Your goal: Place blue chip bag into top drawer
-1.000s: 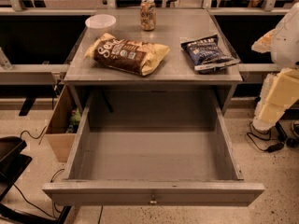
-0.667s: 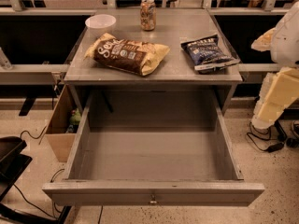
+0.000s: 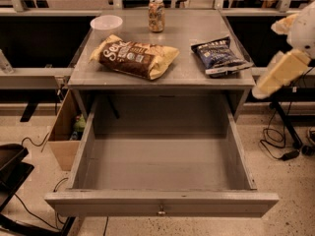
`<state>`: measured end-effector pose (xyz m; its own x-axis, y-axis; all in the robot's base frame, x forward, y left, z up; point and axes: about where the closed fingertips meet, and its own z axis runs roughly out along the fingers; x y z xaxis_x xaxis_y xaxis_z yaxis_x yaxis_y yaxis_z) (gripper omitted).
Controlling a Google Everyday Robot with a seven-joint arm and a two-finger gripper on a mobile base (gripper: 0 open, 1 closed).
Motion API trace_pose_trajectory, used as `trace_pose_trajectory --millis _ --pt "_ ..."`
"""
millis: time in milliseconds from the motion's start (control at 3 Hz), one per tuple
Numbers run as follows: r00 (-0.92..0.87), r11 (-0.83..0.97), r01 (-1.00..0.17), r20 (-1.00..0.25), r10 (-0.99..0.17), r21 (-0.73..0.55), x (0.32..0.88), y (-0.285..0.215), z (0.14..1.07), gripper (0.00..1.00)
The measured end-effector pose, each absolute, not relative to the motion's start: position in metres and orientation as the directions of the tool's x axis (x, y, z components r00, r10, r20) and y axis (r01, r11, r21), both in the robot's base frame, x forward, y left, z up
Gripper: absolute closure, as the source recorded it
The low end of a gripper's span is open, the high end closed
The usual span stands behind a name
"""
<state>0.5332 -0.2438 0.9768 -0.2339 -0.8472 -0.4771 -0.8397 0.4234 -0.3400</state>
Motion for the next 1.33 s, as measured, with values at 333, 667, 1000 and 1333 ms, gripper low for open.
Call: trace_pose_trajectory --millis 333,667,1000,1333 --pt "-0.241 0.536 -0.775 -0.627 -0.741 -0.335 0.593 -0.255 0.988 0.00" --pt "-0.231 0.553 -0.762 -0.656 -0.718 -0.336 0.607 -0.257 0.993 0.00" --pt "-0.232 0.553 -0.763 -0.656 -0.718 -0.335 0.607 -0.257 0.993 0.00" --pt "-0.279 0.592 -0.756 -0.679 -0.679 -0.281 0.634 -0.251 0.973 0.00"
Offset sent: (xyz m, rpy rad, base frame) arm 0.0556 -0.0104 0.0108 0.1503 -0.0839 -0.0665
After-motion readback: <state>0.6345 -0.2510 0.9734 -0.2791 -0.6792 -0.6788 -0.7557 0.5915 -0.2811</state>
